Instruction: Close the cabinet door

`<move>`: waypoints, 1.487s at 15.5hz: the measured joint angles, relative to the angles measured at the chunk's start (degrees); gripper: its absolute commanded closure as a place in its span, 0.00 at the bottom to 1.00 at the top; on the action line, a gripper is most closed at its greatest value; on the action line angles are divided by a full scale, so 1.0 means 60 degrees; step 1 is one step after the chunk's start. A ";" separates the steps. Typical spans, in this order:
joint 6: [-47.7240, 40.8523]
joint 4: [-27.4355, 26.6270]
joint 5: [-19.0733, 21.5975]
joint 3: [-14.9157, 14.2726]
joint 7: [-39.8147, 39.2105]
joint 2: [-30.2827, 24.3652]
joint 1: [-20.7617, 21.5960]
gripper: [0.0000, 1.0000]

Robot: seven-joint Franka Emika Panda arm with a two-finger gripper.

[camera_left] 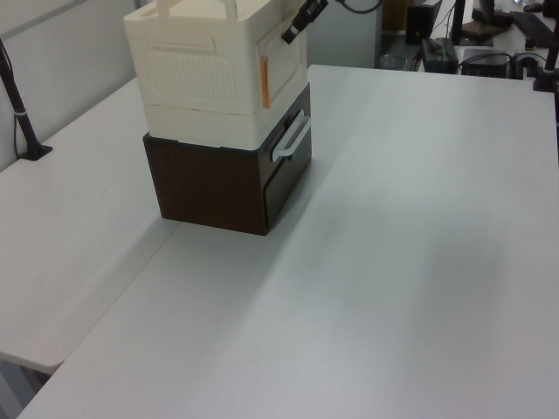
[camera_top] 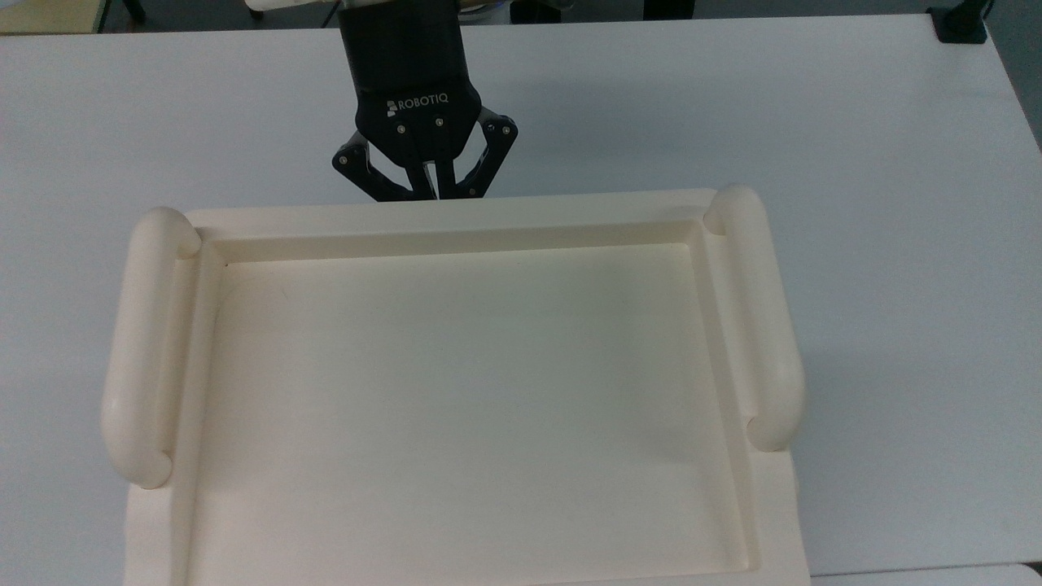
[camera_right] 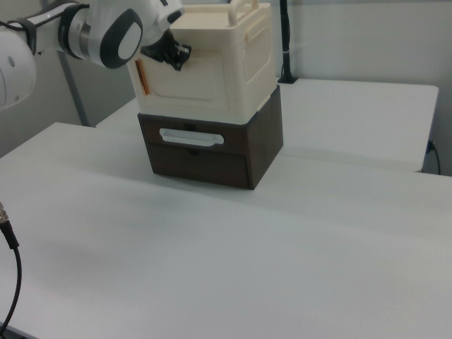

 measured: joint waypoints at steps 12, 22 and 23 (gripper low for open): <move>-0.7281 -0.0232 -0.2143 -0.0188 0.0099 -0.1368 -0.0554 0.86; -0.7643 -0.1369 -0.2271 -0.0266 0.1005 -0.2176 -0.0235 0.05; -0.7643 -0.1412 -0.2277 -0.0405 0.1032 -0.2193 -0.0069 0.00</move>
